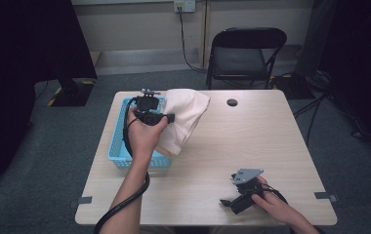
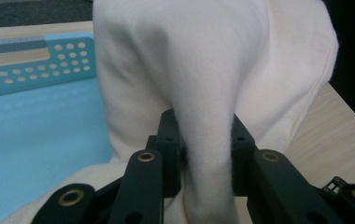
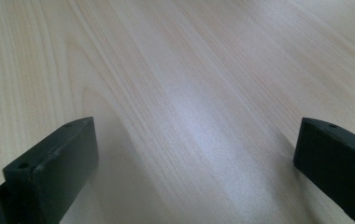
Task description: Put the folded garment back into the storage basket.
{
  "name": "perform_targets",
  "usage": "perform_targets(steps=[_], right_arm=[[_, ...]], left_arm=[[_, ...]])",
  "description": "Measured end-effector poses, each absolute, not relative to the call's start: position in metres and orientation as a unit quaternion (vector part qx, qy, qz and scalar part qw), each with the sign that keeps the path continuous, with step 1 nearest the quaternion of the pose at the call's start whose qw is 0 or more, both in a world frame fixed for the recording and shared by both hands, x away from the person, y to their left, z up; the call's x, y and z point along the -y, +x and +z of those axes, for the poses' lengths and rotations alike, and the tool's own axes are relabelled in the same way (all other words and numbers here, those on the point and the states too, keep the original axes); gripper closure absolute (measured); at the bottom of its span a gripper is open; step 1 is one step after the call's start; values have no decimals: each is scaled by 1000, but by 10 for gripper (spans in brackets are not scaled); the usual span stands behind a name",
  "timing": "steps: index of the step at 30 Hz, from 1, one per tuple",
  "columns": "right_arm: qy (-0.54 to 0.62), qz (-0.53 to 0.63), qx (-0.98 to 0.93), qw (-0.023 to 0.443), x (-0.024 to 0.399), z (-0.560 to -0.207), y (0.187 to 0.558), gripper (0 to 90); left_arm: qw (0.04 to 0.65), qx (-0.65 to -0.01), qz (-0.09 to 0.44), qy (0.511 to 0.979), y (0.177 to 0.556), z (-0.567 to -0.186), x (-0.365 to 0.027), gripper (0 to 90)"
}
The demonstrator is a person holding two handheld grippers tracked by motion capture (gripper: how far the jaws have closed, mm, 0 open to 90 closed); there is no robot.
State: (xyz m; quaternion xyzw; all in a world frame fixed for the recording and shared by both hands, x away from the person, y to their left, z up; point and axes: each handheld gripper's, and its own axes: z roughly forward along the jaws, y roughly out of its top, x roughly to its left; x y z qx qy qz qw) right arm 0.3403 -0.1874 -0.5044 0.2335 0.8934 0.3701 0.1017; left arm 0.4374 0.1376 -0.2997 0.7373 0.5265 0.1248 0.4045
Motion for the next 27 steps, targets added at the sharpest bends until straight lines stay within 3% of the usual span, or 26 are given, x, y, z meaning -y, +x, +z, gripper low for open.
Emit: perform_targets(steps=[27], right_arm=[[234, 370, -893, 102, 187, -504, 340, 0]], left_arm=[[403, -578, 166, 690, 444, -307, -171, 737]])
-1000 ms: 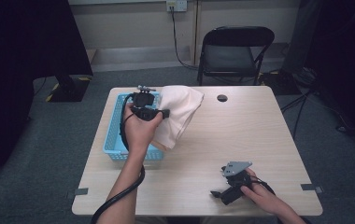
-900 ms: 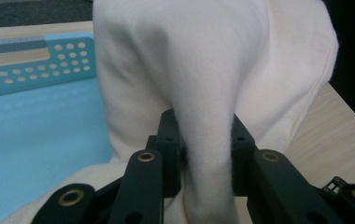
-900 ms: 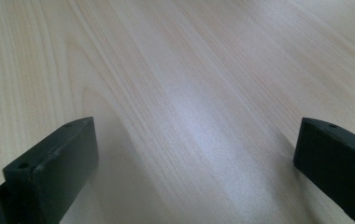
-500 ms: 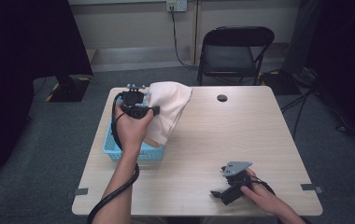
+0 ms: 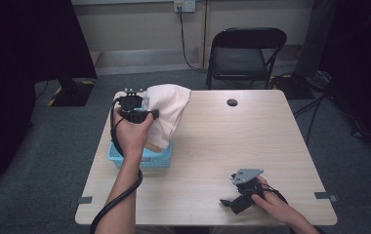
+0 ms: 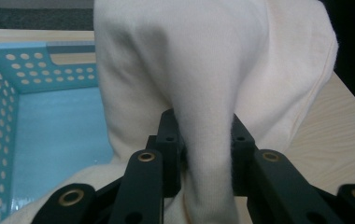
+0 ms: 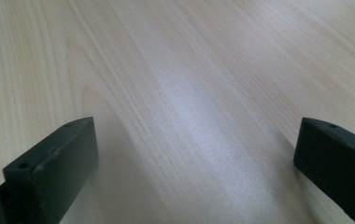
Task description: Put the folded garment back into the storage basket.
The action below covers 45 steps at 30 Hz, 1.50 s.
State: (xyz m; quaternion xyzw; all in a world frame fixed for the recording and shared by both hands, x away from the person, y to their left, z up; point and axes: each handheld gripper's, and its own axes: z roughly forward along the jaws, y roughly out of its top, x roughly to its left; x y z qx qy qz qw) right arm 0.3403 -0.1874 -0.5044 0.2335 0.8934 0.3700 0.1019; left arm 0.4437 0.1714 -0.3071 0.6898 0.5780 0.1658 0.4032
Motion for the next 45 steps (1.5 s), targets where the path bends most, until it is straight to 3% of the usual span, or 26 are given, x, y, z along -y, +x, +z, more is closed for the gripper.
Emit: perform_targets(steps=[45], right_arm=[[234, 370, -893, 101, 187, -504, 340, 0]], left_arm=[[377, -645, 223, 626, 458, -336, -194, 737]])
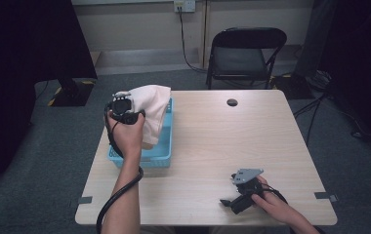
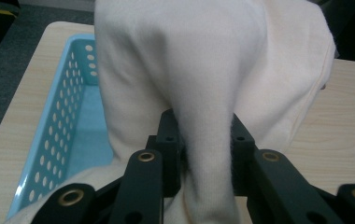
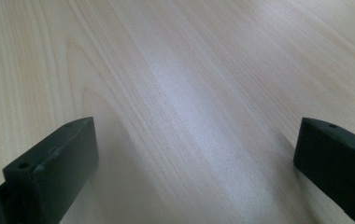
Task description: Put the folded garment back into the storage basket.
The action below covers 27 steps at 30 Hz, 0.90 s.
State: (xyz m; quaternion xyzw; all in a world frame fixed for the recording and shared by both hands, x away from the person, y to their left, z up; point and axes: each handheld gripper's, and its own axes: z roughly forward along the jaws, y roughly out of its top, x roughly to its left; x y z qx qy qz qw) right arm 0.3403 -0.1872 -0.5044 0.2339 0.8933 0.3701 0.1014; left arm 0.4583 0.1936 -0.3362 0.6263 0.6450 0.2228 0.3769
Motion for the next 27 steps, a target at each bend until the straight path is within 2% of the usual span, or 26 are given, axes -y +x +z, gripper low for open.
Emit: perform_targets(steps=[27], right_arm=[[234, 370, -893, 101, 187, -504, 340, 0]], left_arm=[[365, -666, 216, 614, 468, -358, -188, 737]])
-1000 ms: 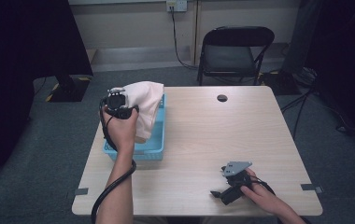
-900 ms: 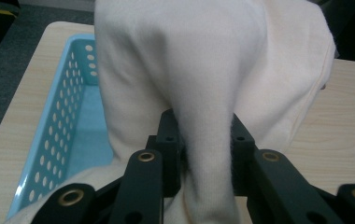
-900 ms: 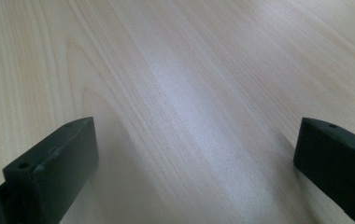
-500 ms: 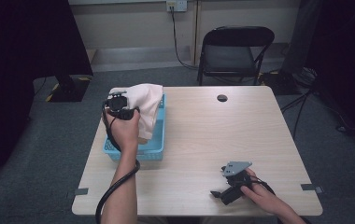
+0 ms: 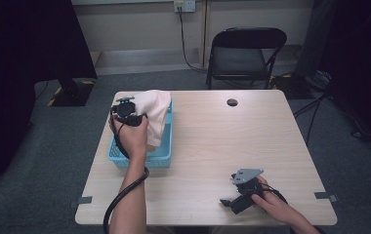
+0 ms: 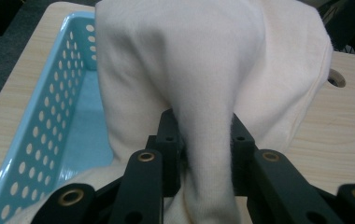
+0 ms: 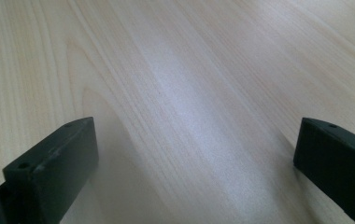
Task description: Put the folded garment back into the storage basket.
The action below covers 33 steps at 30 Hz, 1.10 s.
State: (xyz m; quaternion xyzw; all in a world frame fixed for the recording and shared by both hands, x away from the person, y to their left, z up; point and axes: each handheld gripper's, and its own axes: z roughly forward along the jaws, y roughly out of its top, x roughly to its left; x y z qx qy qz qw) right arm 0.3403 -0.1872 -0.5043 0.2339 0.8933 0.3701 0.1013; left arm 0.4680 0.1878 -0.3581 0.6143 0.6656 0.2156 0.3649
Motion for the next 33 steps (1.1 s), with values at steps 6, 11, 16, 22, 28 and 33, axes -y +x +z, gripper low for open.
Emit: perform_targets(steps=[6, 11, 16, 22, 28, 33], right_arm=[[234, 370, -893, 101, 187, -504, 340, 0], [234, 370, -893, 101, 187, -504, 340, 0], [234, 370, -893, 101, 187, -504, 340, 0], [234, 370, -893, 101, 187, -504, 340, 0], [234, 370, -893, 101, 187, -504, 340, 0], [234, 370, -893, 101, 187, -504, 340, 0]], left_arm=[[362, -666, 215, 616, 469, -363, -185, 737], [359, -670, 213, 614, 471, -367, -185, 737], [356, -672, 213, 614, 472, -370, -186, 737], [352, -675, 210, 613, 473, -375, -186, 737], [347, -680, 209, 611, 474, -379, -187, 737], [343, -683, 209, 611, 475, -383, -189, 737]])
